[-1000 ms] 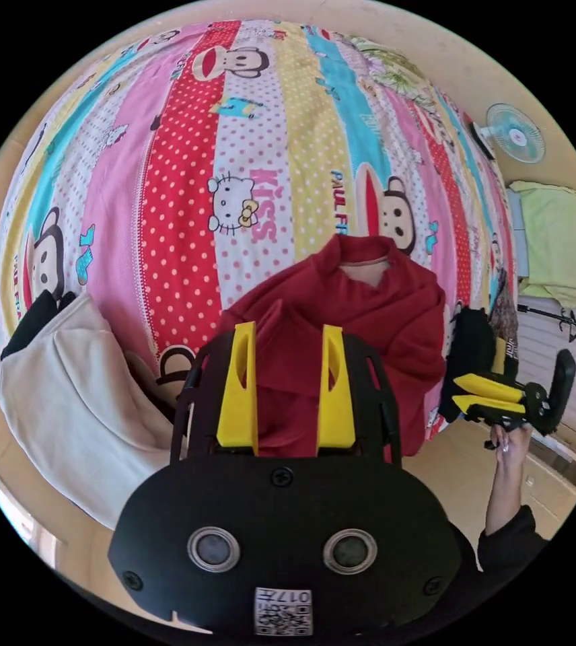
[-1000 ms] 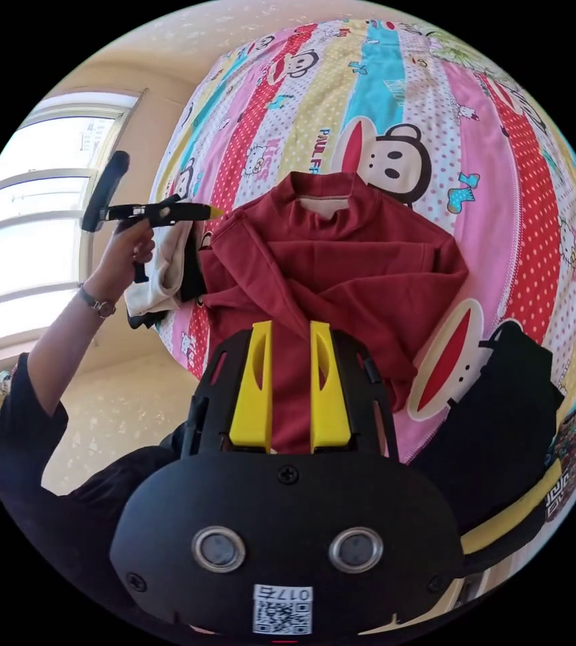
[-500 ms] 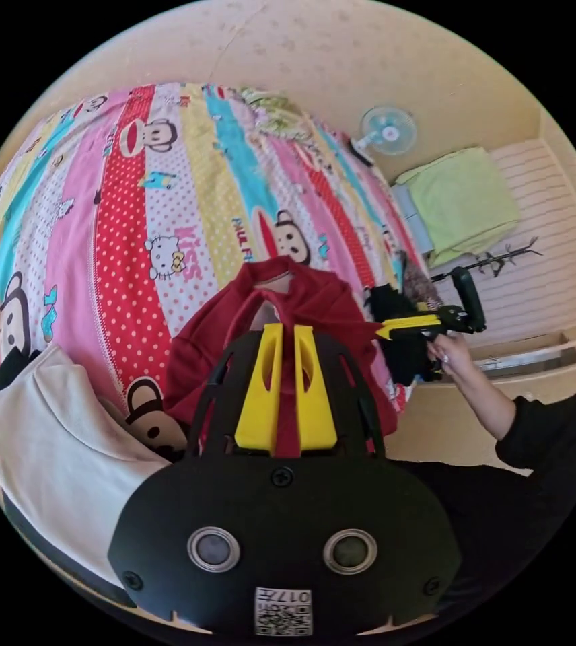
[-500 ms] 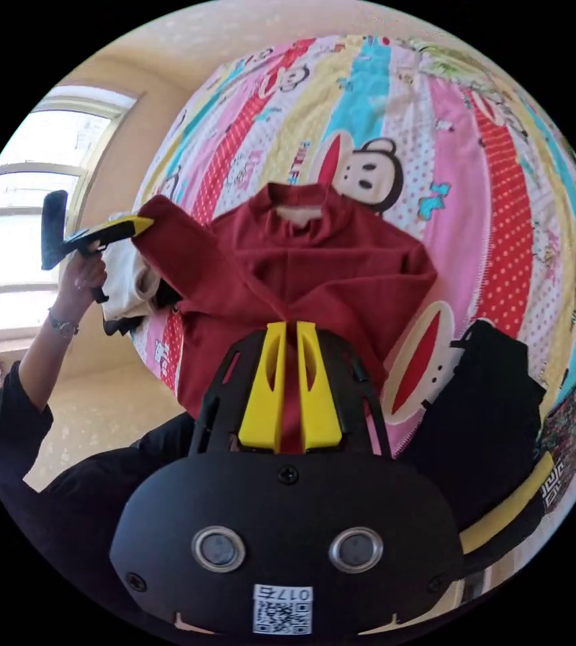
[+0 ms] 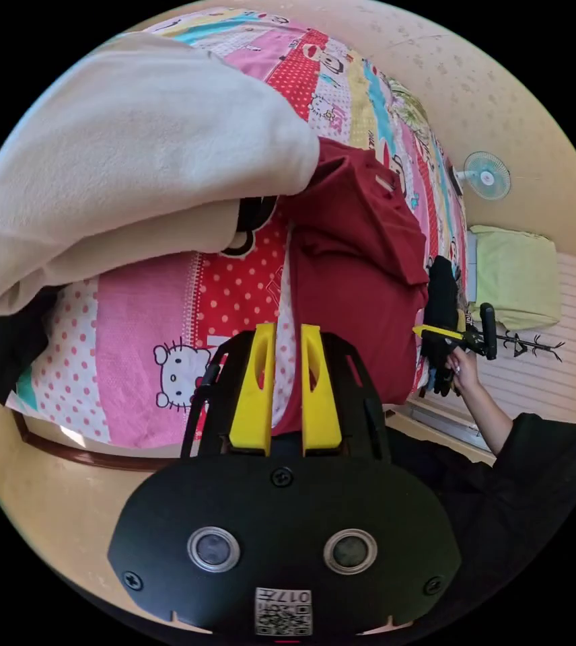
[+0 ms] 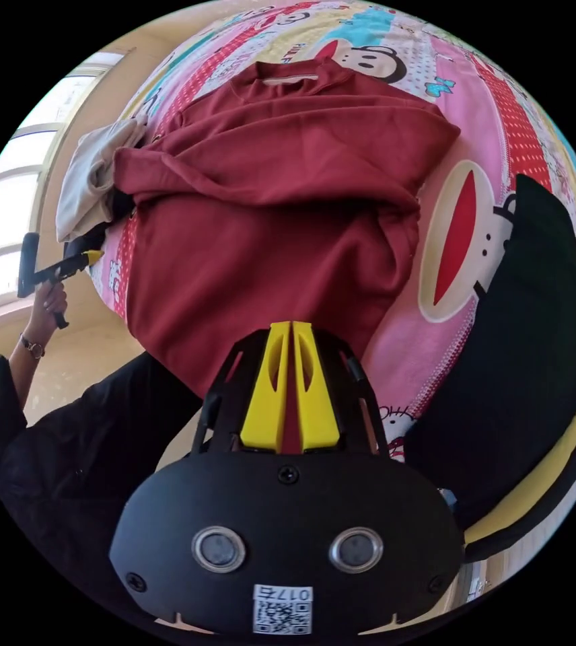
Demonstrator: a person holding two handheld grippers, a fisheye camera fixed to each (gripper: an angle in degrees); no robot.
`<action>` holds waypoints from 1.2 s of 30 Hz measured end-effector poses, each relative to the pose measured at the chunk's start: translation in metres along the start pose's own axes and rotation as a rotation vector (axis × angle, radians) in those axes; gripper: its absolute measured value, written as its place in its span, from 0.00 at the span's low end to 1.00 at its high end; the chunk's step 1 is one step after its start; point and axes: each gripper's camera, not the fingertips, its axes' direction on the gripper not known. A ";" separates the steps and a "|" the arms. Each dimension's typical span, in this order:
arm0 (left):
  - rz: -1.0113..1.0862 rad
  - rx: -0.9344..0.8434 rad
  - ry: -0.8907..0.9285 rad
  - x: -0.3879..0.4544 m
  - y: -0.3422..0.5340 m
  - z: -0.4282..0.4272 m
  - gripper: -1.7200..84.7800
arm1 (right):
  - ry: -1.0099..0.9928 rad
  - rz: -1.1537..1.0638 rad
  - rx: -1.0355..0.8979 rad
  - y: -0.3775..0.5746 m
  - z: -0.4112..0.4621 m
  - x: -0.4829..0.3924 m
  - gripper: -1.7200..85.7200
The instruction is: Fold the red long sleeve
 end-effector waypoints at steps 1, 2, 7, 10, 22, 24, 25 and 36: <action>-0.016 0.029 0.026 -0.001 0.002 -0.005 0.12 | -0.006 0.008 0.039 0.004 -0.010 0.007 0.05; -0.018 0.087 0.077 0.003 -0.002 -0.015 0.14 | -0.011 0.003 0.093 0.001 -0.024 0.012 0.06; 0.067 0.273 0.192 0.042 -0.063 -0.047 0.18 | -0.011 -0.084 0.246 -0.073 -0.071 0.017 0.10; 0.174 0.246 0.111 0.074 -0.115 -0.036 0.18 | 0.034 -0.169 0.239 -0.132 -0.064 0.011 0.11; 0.340 0.176 0.093 0.069 -0.112 0.009 0.03 | 0.245 -0.091 0.355 -0.107 -0.050 -0.001 0.04; 0.383 0.239 0.167 0.066 -0.104 -0.012 0.02 | 0.204 -0.118 0.377 -0.103 -0.062 0.000 0.04; 0.418 0.248 0.183 0.067 -0.100 -0.021 0.02 | 0.144 -0.168 0.378 -0.105 -0.065 0.001 0.05; 0.329 0.192 0.205 0.024 -0.058 0.001 0.01 | 0.226 -0.287 0.134 -0.115 -0.012 -0.007 0.06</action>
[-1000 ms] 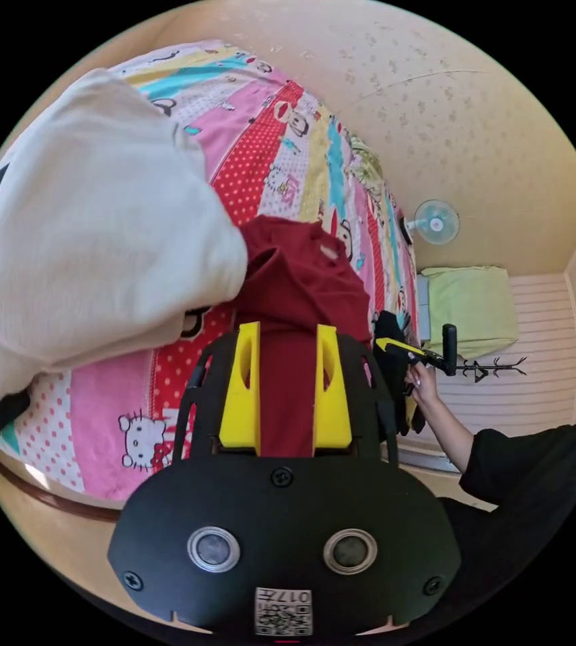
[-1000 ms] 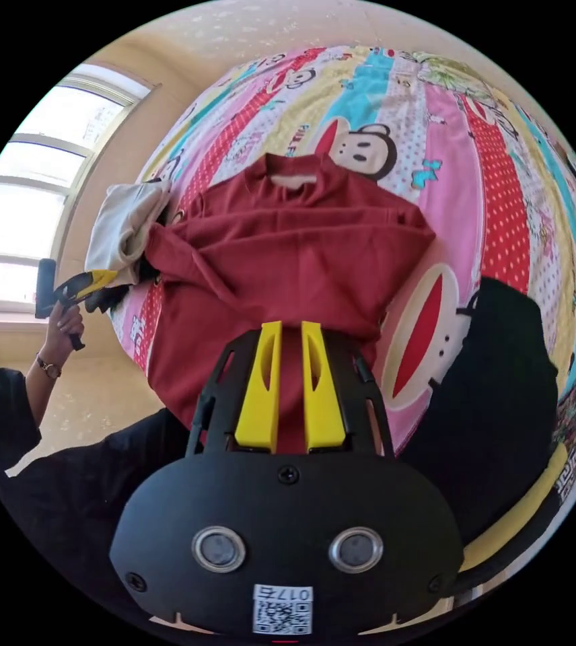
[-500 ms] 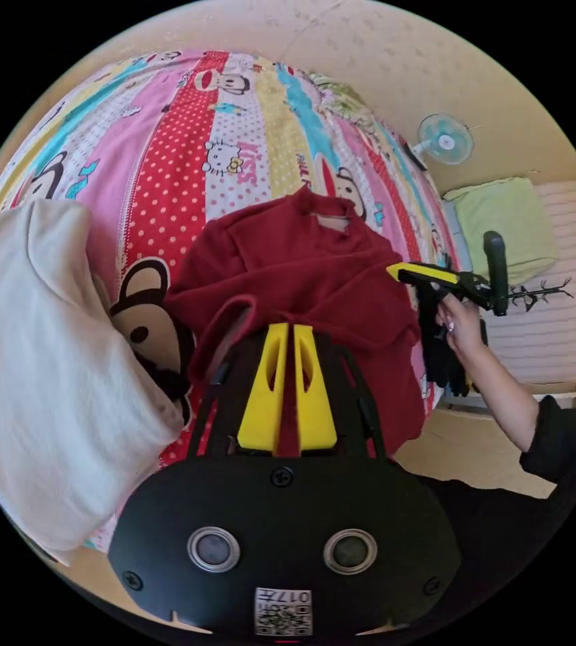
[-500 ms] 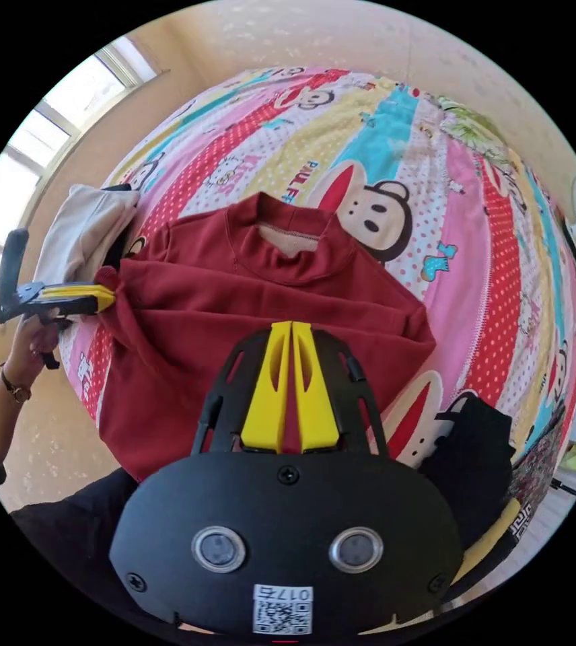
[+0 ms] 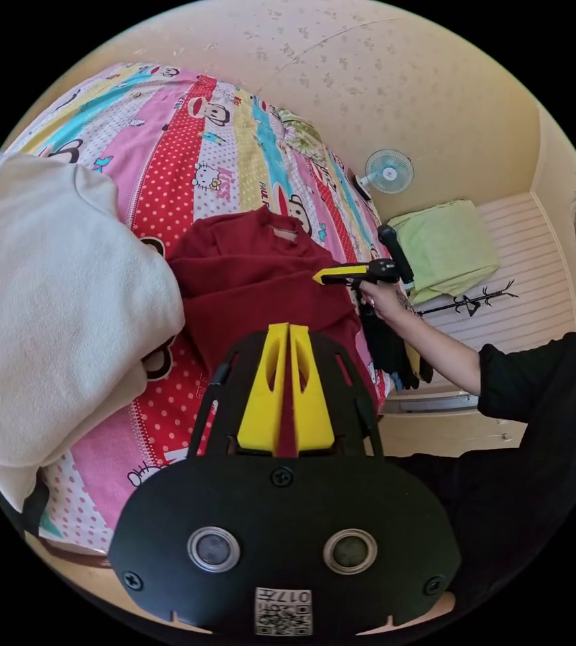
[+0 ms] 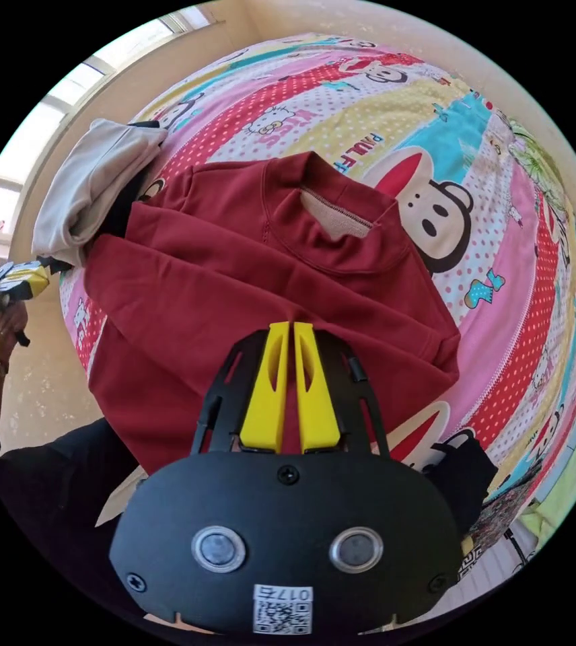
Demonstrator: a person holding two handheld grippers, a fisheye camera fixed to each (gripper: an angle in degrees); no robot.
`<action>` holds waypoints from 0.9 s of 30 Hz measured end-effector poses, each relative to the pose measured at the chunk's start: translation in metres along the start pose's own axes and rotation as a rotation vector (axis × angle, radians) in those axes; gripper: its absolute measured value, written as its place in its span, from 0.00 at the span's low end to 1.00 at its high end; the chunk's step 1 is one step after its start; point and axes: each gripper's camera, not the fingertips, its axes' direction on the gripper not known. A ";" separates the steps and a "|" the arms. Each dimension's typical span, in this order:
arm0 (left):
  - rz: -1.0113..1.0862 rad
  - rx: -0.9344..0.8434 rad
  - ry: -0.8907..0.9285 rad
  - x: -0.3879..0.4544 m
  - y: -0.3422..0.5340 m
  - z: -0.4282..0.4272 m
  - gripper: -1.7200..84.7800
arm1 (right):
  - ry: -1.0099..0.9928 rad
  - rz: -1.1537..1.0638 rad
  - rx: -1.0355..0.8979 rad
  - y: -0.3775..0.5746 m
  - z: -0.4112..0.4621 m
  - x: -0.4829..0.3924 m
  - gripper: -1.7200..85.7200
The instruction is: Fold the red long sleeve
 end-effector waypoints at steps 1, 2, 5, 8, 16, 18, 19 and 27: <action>-0.006 0.022 0.006 -0.002 0.001 -0.002 0.01 | 0.006 0.029 0.051 0.007 -0.017 0.001 0.05; -0.019 0.042 0.010 -0.004 0.000 -0.002 0.01 | 0.004 0.040 0.086 0.012 -0.032 0.002 0.05; -0.067 0.077 -0.049 -0.009 -0.008 -0.001 0.02 | 0.062 0.057 0.206 0.022 -0.059 0.002 0.06; -0.185 0.042 -0.195 -0.019 -0.017 0.013 0.09 | 0.093 0.121 0.135 0.019 -0.042 0.015 0.08; -0.469 -0.155 -0.170 -0.068 -0.044 0.100 0.15 | 0.092 0.329 0.115 0.092 -0.048 0.052 0.12; -0.474 -0.173 -0.230 -0.061 -0.057 0.101 0.12 | 0.110 0.352 0.027 0.108 -0.031 0.067 0.11; -0.420 -0.166 -0.286 -0.048 -0.068 0.096 0.10 | 0.071 0.333 -0.032 0.117 -0.019 0.076 0.08; -0.212 -0.107 -0.574 -0.023 -0.071 0.090 0.10 | -0.154 0.479 0.183 0.190 -0.068 0.098 0.07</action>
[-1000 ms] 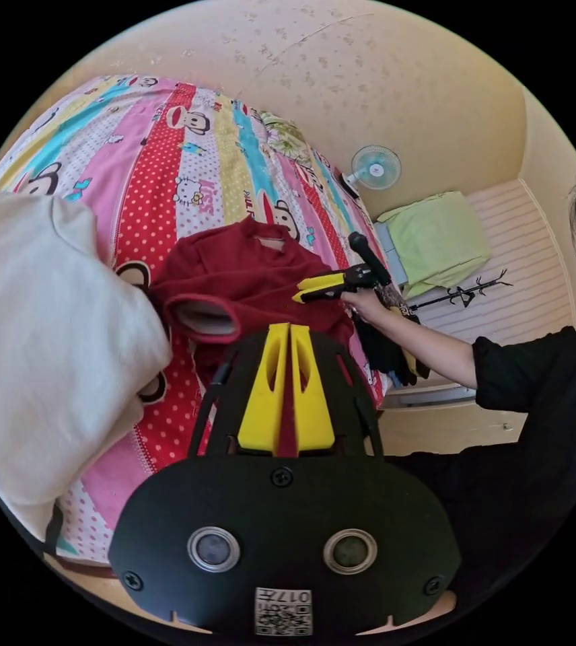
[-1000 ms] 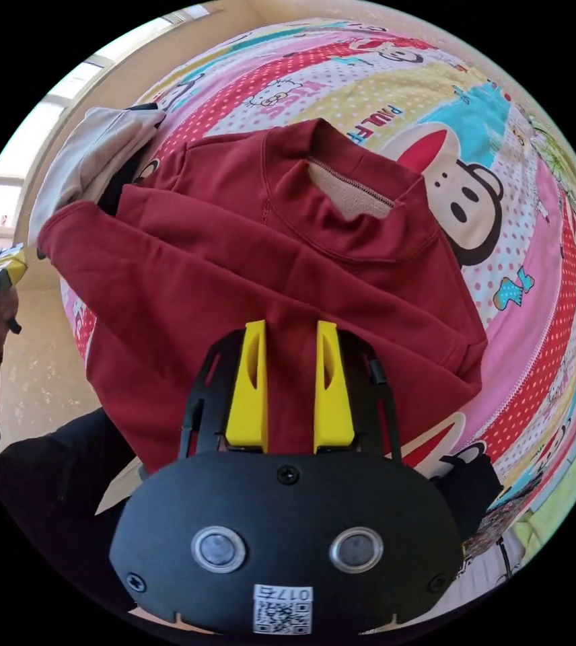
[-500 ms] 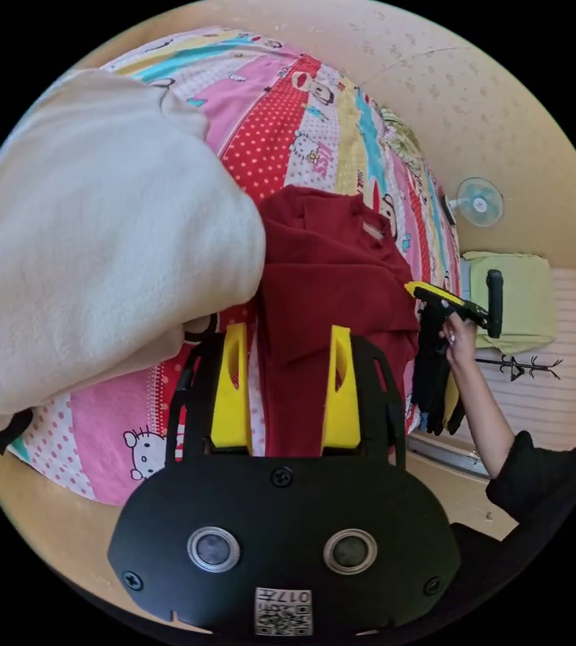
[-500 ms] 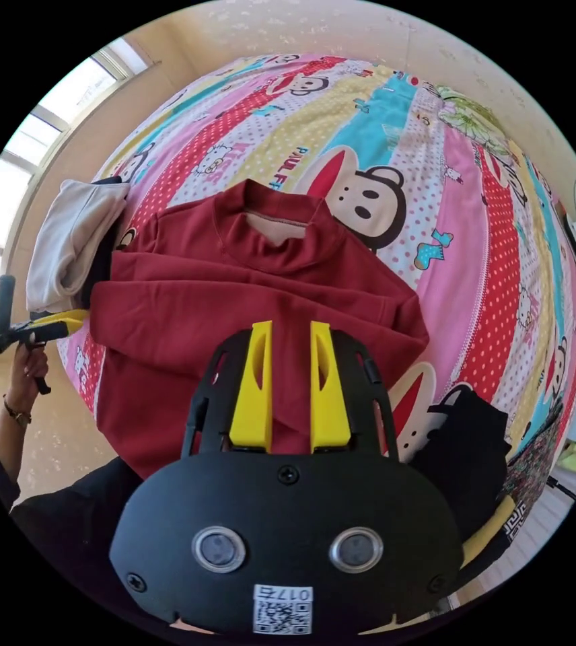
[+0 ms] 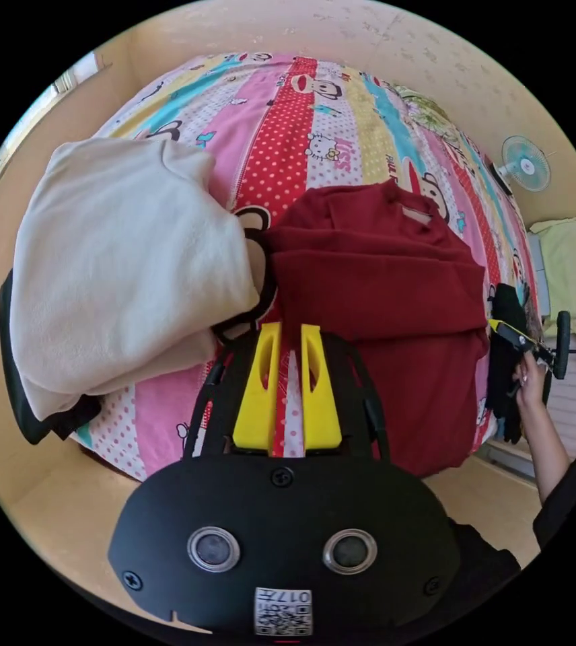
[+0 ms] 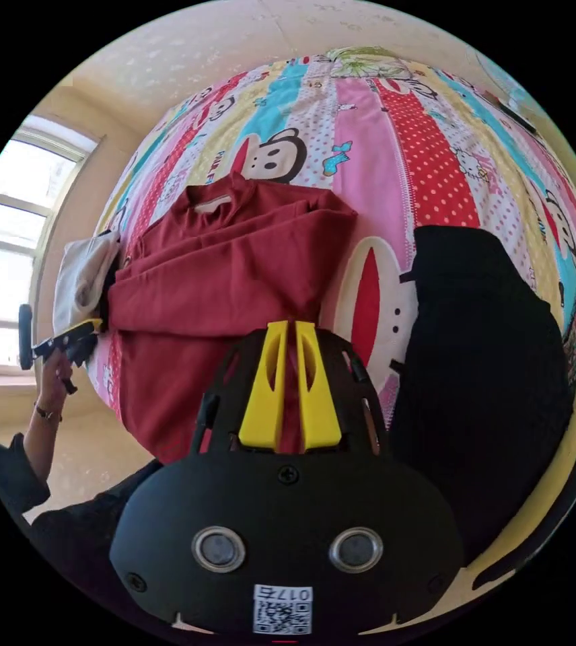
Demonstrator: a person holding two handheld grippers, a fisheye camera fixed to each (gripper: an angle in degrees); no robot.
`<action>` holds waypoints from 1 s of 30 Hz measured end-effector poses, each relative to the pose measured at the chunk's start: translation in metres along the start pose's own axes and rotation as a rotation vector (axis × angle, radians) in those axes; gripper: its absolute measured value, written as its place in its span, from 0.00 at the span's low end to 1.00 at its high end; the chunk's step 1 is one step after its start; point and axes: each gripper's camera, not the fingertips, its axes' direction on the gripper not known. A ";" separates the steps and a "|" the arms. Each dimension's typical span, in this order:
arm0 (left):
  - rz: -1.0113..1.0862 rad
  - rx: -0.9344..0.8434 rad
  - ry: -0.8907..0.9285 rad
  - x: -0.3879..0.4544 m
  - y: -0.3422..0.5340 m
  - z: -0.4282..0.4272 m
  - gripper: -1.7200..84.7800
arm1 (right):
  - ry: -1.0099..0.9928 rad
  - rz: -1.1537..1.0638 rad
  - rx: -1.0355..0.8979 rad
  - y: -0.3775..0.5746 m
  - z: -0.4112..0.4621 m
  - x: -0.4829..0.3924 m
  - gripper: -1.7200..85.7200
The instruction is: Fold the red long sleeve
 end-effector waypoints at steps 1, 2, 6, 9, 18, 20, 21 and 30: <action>0.048 0.008 0.074 -0.005 0.012 0.001 0.10 | 0.000 -0.037 -0.036 0.021 -0.007 -0.004 0.08; 0.087 -0.003 0.147 -0.012 0.028 0.006 0.11 | 0.014 -0.061 -0.095 0.045 -0.011 -0.007 0.09; 0.105 -0.271 0.296 -0.043 0.079 0.049 0.11 | 0.010 -0.033 -0.319 0.137 -0.018 -0.003 0.11; 0.033 -0.378 0.325 -0.072 0.119 0.070 0.12 | 0.049 0.060 -0.463 0.212 -0.022 0.010 0.13; 0.036 -0.615 0.372 -0.068 0.106 0.184 0.18 | -0.178 0.247 -0.587 0.244 0.008 0.063 0.16; 0.004 -0.638 0.354 -0.060 0.102 0.205 0.11 | -0.205 0.248 -0.608 0.231 0.011 0.063 0.10; -0.009 -0.652 0.360 -0.059 0.103 0.210 0.10 | -0.205 0.240 -0.617 0.230 0.009 0.062 0.09; 0.135 -0.768 0.791 -0.065 0.111 0.134 0.06 | -0.462 0.067 -0.575 0.241 -0.138 0.041 0.06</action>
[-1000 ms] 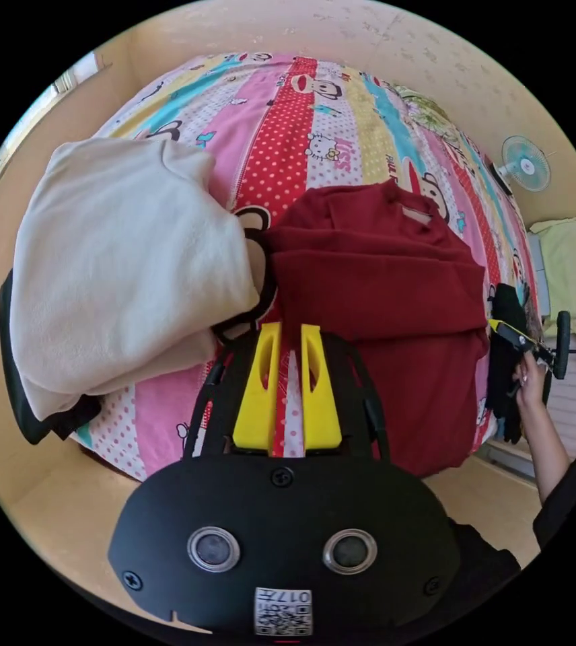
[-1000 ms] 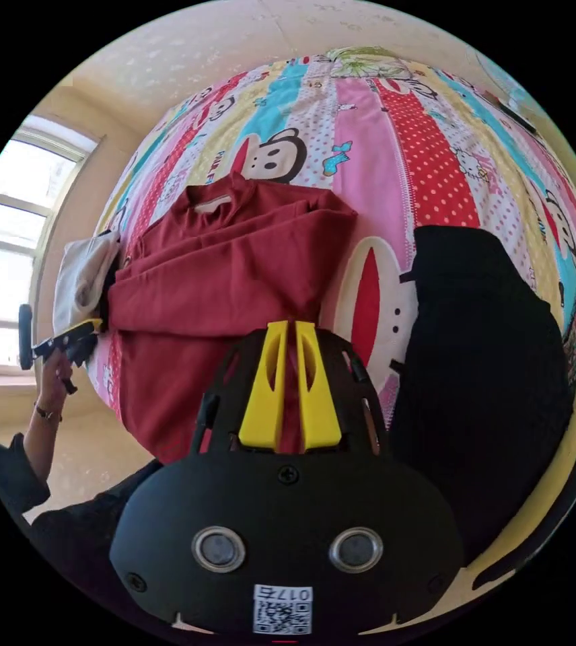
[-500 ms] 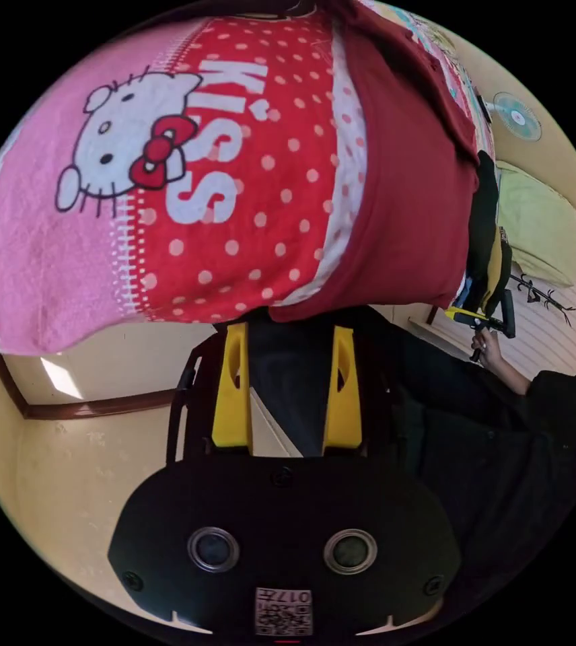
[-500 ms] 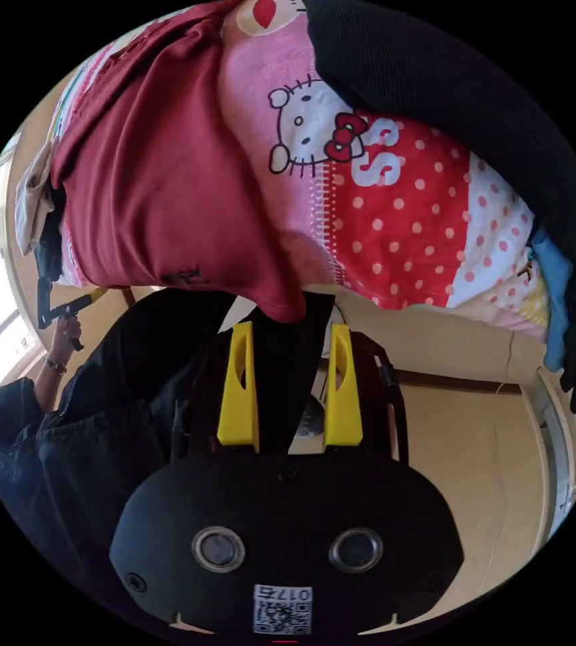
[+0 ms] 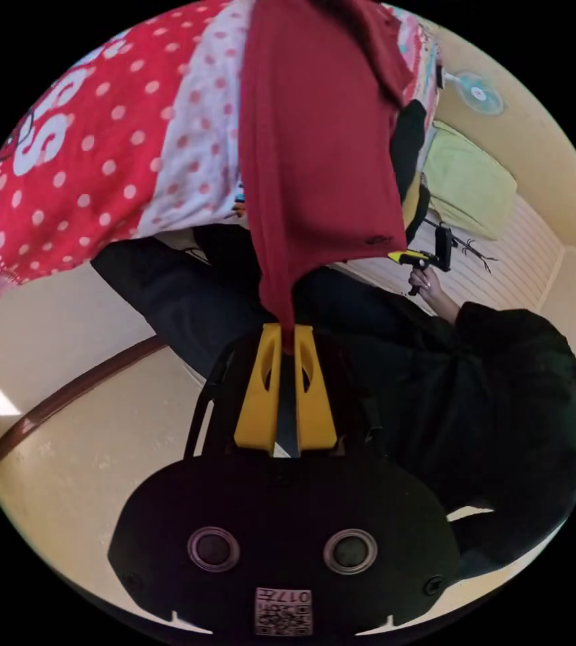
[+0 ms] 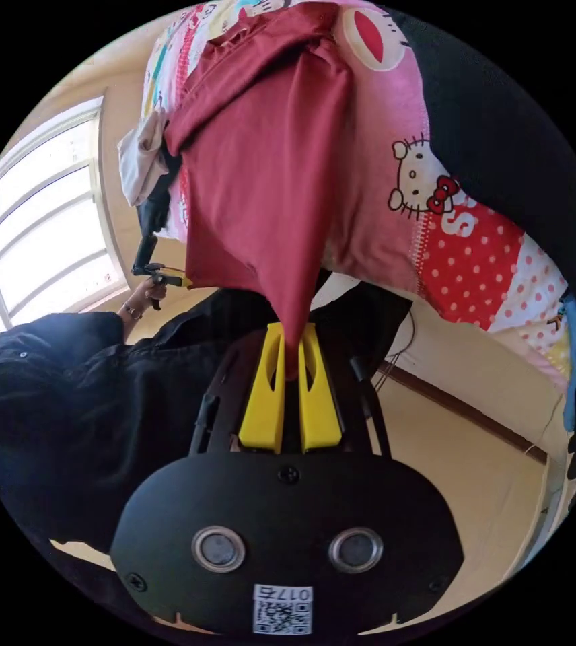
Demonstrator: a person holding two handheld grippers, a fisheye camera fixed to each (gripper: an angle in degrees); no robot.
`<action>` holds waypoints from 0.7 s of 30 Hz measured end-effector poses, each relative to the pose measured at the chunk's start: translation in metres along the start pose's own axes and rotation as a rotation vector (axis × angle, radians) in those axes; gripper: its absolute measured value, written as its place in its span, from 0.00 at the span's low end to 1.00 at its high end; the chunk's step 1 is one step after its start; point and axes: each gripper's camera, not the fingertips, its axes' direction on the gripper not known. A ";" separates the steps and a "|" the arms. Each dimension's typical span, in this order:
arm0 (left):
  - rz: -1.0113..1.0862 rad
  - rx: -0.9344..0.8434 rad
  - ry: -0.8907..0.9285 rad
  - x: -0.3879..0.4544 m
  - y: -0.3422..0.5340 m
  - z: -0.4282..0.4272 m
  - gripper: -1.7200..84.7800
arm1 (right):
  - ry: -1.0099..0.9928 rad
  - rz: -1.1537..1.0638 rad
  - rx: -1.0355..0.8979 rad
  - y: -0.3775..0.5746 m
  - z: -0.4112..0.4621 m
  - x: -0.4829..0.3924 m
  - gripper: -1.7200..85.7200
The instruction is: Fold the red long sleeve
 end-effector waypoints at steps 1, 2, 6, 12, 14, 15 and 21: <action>0.034 0.032 0.002 0.016 0.016 -0.013 0.06 | -0.038 -0.023 0.016 0.015 -0.018 -0.012 0.06; 0.050 0.095 0.039 0.029 0.033 -0.026 0.06 | -0.055 -0.042 0.025 0.032 -0.032 -0.024 0.06; 0.047 0.206 0.202 0.047 0.076 -0.037 0.06 | -0.127 -0.003 0.097 0.083 -0.059 -0.035 0.05; -0.018 0.391 0.422 0.026 0.084 -0.025 0.06 | -0.359 0.031 0.271 0.101 -0.075 -0.022 0.05; 0.061 0.475 0.430 0.033 0.052 -0.048 0.06 | -0.338 -0.062 0.340 0.058 -0.089 -0.037 0.04; 0.086 0.494 0.418 0.037 0.042 -0.056 0.06 | -0.336 -0.087 0.353 0.045 -0.094 -0.041 0.04; 0.099 0.818 0.136 0.076 -0.067 -0.143 0.07 | -0.104 -0.241 0.522 -0.132 -0.137 -0.081 0.04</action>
